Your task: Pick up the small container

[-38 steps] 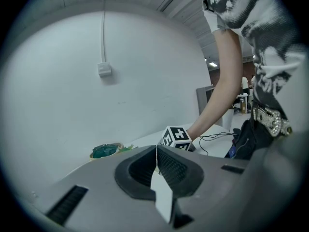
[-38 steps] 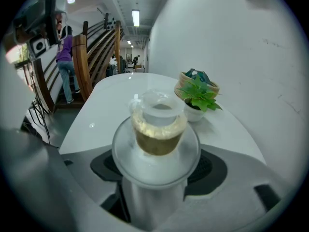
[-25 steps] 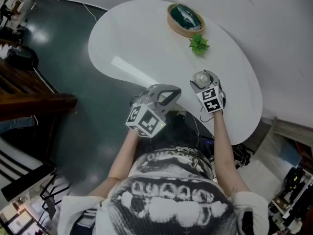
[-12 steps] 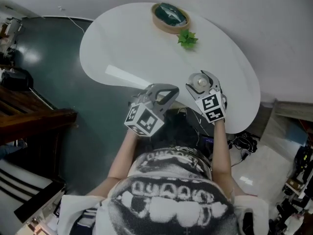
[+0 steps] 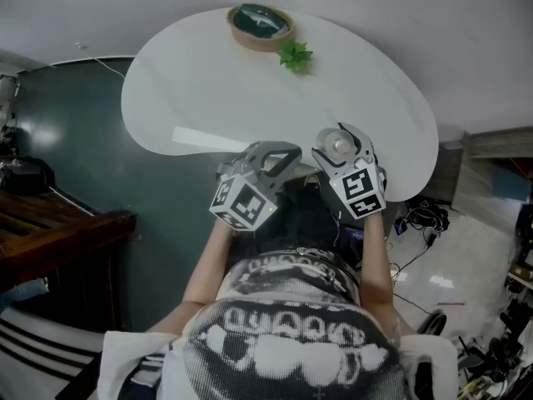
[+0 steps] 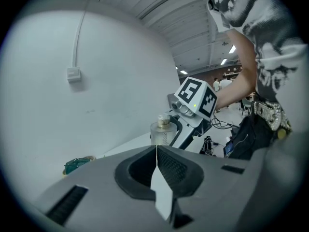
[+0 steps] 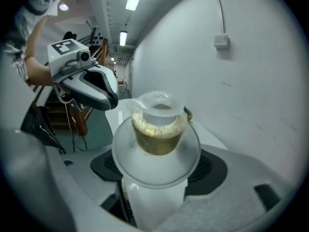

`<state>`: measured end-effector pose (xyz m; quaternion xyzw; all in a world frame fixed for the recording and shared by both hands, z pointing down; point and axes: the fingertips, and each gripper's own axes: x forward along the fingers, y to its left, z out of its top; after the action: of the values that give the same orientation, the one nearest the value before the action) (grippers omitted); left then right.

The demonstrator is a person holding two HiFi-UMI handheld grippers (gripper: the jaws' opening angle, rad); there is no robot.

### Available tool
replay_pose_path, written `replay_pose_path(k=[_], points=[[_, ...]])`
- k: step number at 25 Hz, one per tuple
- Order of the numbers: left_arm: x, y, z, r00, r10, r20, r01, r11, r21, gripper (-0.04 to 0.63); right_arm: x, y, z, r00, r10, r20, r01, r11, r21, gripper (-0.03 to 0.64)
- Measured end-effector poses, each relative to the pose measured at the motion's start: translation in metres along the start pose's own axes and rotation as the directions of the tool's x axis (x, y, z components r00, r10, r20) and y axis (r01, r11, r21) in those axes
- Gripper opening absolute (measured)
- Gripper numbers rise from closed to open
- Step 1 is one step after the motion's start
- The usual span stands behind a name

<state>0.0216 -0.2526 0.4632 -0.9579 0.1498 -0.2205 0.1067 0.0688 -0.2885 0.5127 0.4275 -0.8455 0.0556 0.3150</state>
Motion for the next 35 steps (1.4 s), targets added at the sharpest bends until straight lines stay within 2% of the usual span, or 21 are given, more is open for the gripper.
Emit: replay_pose_path(k=[8, 18, 35], points=[[0.003, -0.030, 0.010, 0.992, -0.123, 0.037, 0.120, 0.991, 0.064, 0.005, -0.034, 0.019, -0.022, 0.995, -0.095, -0.020, 0.097, 0.991, 0.087, 0.337], [0.005, -0.058, 0.014, 0.972, -0.227, 0.059, 0.219, 0.969, 0.118, 0.005, -0.061, 0.036, -0.041, 0.984, -0.174, -0.047, 0.179, 0.972, 0.155, 0.337], [0.023, -0.083, 0.028, 0.947, -0.311, 0.076, 0.294, 0.939, 0.179, 0.005, -0.088, 0.040, -0.074, 0.966, -0.245, -0.080, 0.257, 0.942, 0.217, 0.337]])
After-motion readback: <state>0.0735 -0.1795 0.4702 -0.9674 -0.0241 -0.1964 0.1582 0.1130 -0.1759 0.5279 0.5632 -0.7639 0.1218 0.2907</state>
